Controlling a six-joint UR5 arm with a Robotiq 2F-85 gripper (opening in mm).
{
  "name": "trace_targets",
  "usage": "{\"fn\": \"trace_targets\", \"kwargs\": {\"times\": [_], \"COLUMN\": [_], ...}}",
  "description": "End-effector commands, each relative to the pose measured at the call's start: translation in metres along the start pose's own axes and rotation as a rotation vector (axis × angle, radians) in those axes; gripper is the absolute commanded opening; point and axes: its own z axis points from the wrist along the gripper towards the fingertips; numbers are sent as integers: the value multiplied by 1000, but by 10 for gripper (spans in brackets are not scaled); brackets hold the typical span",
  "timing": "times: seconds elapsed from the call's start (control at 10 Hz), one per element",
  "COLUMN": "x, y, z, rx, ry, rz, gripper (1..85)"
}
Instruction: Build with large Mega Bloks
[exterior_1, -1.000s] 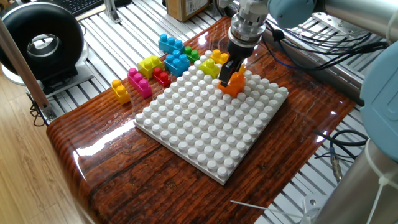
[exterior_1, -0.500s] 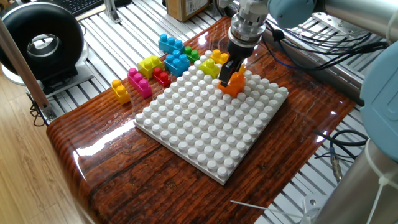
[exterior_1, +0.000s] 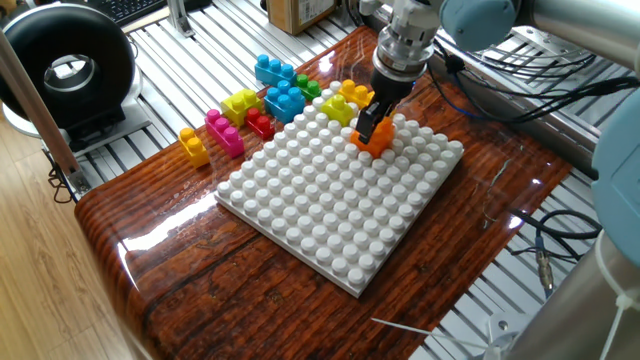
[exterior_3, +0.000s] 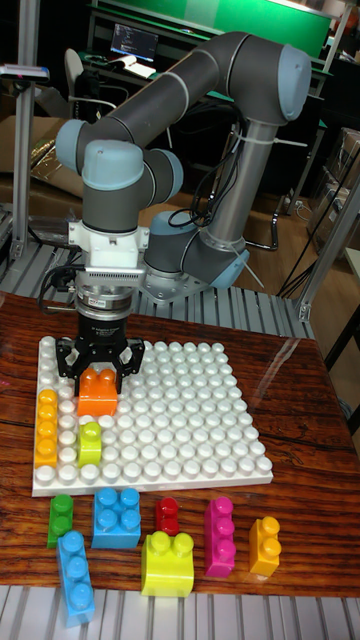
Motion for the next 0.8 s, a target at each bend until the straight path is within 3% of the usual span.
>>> {"fn": "trace_targets", "kwargs": {"times": [0.0,0.2,0.7], "x": [-6,-11,-15], "y": [-5,-6,-1], "z": [-1,3,7], "rx": [11,37,28], "ry": [-30,-50,-66], "rz": [20,33,28], "gripper": [590,547,490]}}
